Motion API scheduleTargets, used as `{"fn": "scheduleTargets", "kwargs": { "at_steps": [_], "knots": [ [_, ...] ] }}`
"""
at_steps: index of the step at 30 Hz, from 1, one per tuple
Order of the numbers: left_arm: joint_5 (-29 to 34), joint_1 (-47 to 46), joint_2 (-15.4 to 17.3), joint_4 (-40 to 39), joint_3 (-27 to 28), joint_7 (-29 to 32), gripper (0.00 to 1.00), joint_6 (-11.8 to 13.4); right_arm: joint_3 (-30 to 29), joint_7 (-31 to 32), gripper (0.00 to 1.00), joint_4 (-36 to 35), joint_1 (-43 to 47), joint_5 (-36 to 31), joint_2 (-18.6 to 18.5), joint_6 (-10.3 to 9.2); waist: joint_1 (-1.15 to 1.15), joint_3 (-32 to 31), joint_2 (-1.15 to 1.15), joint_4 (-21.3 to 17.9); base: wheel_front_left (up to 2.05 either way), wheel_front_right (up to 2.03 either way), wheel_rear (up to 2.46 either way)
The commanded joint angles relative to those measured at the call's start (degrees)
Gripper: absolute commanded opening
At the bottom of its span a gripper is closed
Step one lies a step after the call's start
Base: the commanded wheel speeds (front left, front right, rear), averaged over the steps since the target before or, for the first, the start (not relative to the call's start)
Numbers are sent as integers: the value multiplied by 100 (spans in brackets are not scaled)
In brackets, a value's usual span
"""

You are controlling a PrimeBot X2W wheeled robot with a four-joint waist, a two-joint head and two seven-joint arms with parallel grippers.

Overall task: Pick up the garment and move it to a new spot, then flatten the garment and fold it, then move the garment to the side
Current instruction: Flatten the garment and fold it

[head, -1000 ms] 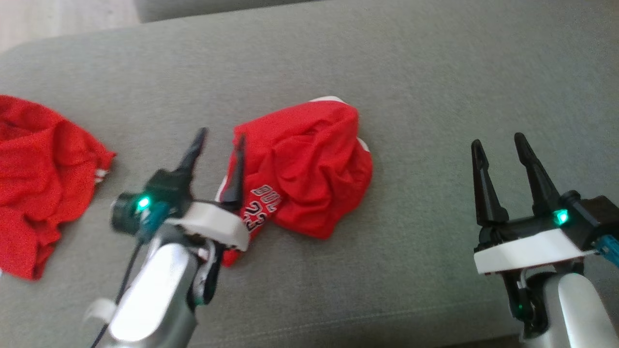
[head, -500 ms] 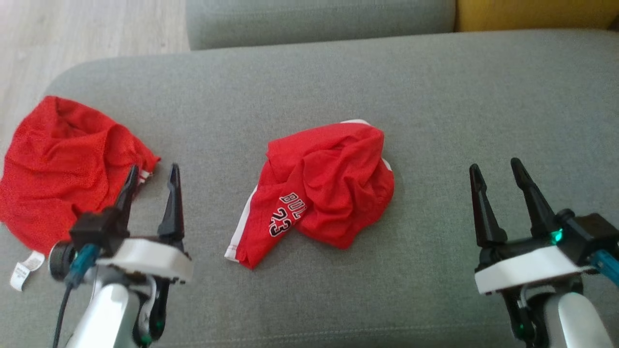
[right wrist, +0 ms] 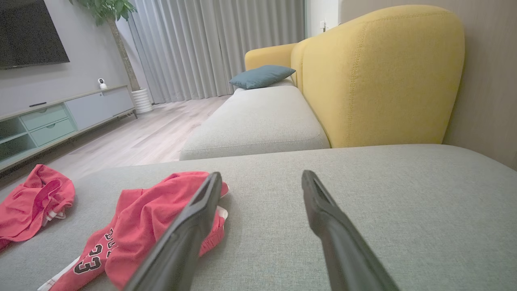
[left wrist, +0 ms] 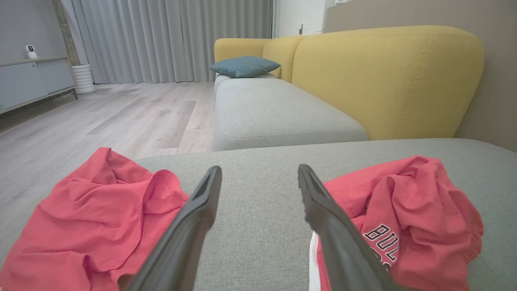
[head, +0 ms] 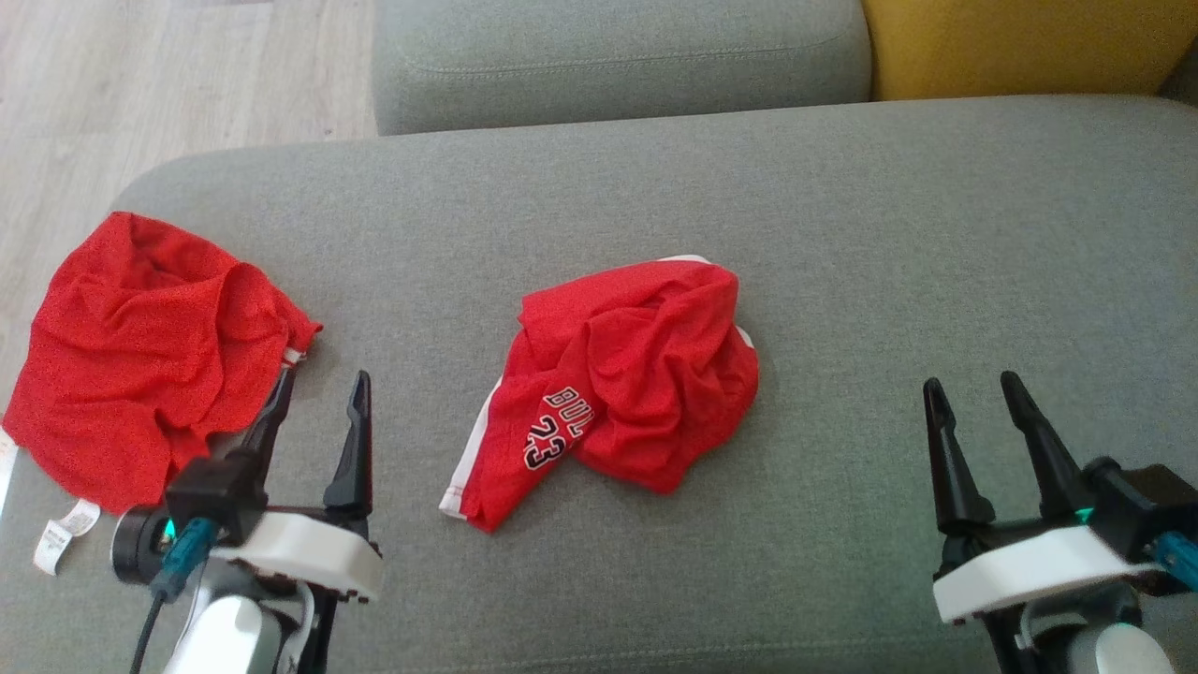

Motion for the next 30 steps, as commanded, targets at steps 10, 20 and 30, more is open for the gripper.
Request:
{"fn": "scheduleTargets", "kwargs": {
  "at_steps": [10,20,30],
  "knots": [
    [133,-243,83,-148,204,-69,100,-4,90,52,100,-284,-99,-59,-6,43,0,23,0,22,0,0,0],
    [183,-289,76,-162,225,-69,100,-10,125,128,100,-234,-126,-31,3,43,0,71,0,53,0,0,0],
    [324,-548,-25,-300,115,-69,100,-40,516,736,100,263,-252,167,-16,43,0,431,0,364,0,0,0]
  ]
}}
